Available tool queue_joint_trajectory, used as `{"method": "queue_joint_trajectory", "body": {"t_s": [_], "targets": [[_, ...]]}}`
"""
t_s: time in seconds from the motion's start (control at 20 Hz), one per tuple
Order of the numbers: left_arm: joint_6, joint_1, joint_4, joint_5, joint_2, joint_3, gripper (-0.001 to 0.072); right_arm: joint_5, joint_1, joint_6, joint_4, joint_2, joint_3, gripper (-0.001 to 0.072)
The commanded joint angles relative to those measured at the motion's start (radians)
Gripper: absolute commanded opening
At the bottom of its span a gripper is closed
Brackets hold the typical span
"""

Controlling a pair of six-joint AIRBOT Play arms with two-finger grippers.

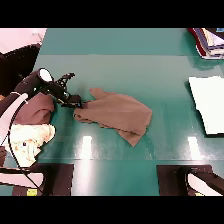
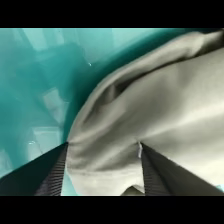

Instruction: Fold the shirts.

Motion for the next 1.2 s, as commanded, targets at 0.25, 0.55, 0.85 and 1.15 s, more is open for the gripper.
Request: {"method": "queue_joint_trajectory", "body": {"t_s": [0.25,0.55,0.85,1.15], "targets": [[0.008,0.005,-0.020,-0.022,0.007,0.013,0.0027,0.065,-0.002,0.005,-0.039,-0.004,0.000,0.0019],[0.015,0.009,0.031,-0.013,0.102,0.158,0.0096,0.194,-0.003,0.039,-0.154,-0.013,-0.278,0.0020],[-0.002,0.009,0.064,-0.005,0.006,0.150,0.0560,0.016,-0.002,0.038,0.019,0.033,-0.566,0.0020],[-0.026,0.007,-0.003,-0.023,-0.132,0.149,0.0561,-0.015,-0.002,0.037,0.034,0.041,-0.599,0.0019]]}}
